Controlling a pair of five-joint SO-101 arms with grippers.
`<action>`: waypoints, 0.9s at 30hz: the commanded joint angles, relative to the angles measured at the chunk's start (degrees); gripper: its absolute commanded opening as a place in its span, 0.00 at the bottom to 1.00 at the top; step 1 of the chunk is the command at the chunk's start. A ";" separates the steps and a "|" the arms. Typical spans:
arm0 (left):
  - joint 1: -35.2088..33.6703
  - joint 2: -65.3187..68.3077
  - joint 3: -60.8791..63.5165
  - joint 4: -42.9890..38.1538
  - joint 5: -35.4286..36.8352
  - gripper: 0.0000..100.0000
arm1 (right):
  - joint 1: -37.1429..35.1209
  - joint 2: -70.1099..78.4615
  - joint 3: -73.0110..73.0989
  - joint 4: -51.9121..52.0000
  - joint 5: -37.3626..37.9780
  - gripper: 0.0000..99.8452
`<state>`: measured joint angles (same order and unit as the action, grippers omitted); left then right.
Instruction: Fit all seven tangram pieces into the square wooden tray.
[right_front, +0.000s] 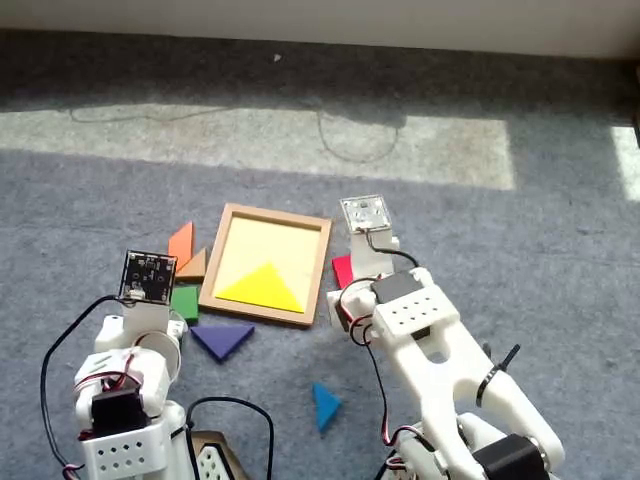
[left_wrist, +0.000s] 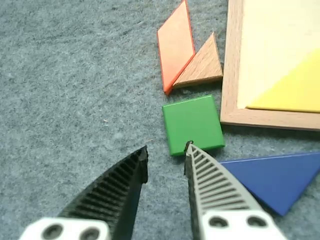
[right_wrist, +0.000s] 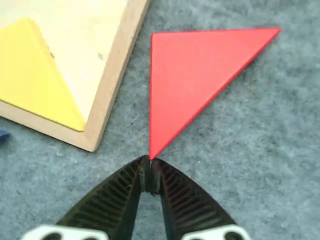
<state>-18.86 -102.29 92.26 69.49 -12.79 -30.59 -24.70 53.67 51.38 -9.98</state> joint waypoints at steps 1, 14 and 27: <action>-0.48 -1.80 -0.22 -0.88 -0.70 0.15 | 1.10 -2.68 -3.47 -0.57 -4.57 0.01; -0.48 -1.80 -0.22 -0.88 -0.70 0.15 | 1.10 9.19 -19.12 3.74 -22.77 0.25; -0.48 -1.80 -0.22 -0.88 -0.70 0.15 | 1.27 32.31 -42.51 7.69 -32.97 0.26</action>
<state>-18.86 -102.29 92.26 69.49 -12.79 -30.15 6.42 17.54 58.33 -41.01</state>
